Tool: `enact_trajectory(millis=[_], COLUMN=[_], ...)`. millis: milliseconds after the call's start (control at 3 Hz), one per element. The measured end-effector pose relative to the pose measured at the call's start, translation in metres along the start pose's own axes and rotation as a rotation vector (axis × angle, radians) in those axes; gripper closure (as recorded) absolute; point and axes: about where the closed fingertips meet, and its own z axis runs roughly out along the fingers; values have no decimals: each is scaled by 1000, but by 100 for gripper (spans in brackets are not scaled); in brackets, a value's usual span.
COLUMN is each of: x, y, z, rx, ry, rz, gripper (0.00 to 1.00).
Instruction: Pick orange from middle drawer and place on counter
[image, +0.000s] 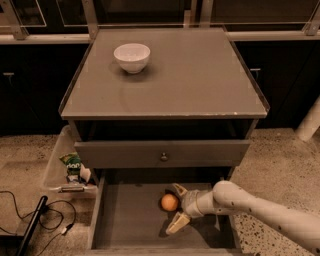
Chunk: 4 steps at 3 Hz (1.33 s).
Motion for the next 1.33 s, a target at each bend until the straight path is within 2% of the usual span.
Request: enact_trajectory(millis=[667, 1333], x=[14, 14], y=[-11, -11], z=[11, 11], rx=[7, 7], ry=[-1, -1], rz=[-8, -8], gripper=[1, 45])
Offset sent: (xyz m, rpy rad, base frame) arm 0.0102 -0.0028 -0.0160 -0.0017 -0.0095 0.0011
